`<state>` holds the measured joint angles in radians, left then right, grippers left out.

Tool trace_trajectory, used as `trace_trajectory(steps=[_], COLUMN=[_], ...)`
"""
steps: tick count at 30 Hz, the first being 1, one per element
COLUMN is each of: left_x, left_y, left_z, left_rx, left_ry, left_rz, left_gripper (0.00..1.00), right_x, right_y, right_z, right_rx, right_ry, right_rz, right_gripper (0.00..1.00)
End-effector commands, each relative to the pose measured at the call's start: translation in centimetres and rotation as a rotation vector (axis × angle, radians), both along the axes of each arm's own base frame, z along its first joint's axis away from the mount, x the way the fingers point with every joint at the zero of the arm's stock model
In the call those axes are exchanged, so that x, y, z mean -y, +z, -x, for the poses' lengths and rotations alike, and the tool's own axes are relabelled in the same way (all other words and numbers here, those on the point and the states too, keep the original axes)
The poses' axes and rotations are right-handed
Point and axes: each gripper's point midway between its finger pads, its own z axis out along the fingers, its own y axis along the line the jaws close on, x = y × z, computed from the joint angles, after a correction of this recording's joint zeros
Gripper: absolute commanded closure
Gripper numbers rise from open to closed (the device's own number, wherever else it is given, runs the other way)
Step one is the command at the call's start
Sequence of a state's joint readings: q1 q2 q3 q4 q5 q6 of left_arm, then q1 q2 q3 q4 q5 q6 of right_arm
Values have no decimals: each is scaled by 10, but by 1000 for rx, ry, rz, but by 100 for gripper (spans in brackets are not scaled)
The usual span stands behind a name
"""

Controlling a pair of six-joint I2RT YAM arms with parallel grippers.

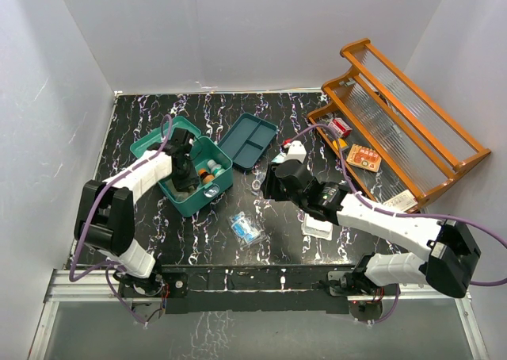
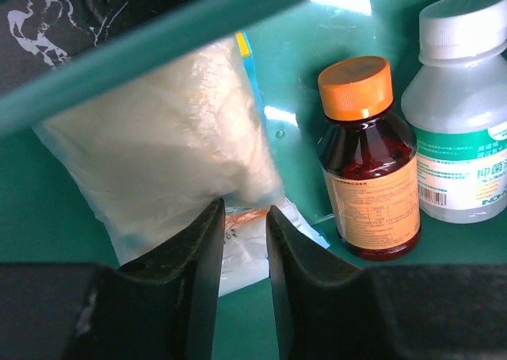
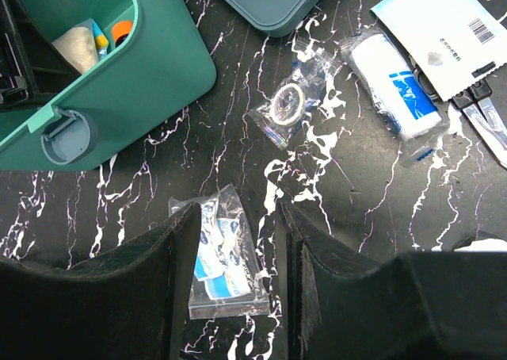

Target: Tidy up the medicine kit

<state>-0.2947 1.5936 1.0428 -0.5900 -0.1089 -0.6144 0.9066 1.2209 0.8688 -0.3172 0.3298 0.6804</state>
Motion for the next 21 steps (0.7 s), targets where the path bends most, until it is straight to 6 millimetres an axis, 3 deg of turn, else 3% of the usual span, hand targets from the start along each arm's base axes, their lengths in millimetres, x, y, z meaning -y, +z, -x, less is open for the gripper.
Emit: trace_trajectory(steps=[1,7,14,21], left_x=[-12,18,30,31], left_y=[11,40,106,176], left_z=[8,-7,-23,-21], left_rx=[22,119,303,557], left_ry=[21,-70,-117,-167], left_rz=[-41,112,193,251], left_gripper=[72,67,60,56], right_x=[-3,-3,-13,-26], right_y=[7,8,-1,-28], right_z=[-7,-7,1,17], right_rx=[30,34,26,-36], right_ry=[-10,-2,114,255], right_rz=[-30,-24,10,46], right_gripper=[59,59,54,45])
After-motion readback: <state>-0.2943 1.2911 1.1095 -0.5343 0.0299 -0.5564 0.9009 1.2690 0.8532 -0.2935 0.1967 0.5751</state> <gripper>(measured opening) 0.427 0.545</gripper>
